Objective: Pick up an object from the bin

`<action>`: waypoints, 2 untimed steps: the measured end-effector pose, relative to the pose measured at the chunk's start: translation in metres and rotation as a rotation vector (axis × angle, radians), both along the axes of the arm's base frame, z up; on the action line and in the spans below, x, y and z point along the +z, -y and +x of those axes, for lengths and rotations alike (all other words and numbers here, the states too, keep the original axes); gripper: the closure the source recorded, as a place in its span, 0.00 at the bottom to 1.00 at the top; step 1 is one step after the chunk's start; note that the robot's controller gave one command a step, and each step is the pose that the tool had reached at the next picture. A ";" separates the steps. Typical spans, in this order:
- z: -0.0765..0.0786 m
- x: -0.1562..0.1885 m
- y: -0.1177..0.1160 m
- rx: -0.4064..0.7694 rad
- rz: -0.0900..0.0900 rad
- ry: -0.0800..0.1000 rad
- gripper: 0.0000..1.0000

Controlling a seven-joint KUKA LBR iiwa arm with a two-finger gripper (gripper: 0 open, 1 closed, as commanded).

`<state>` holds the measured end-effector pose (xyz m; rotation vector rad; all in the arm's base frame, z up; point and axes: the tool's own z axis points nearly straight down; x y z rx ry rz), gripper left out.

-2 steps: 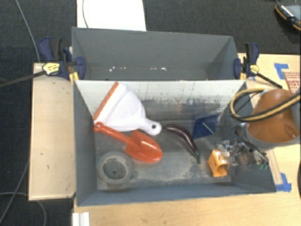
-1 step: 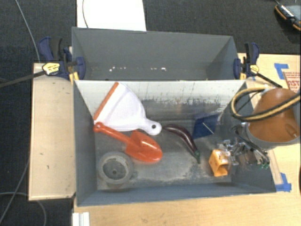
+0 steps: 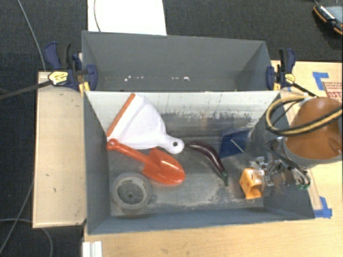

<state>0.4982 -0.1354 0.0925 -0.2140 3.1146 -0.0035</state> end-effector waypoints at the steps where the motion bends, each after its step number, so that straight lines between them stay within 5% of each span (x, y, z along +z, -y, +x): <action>1: 0.000 0.018 0.000 0.001 0.000 -0.001 1.00; 2: 0.000 0.040 0.000 0.002 0.001 -0.001 1.00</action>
Offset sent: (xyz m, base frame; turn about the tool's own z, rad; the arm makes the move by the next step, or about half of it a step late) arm -0.0004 0.0003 0.0619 -0.0010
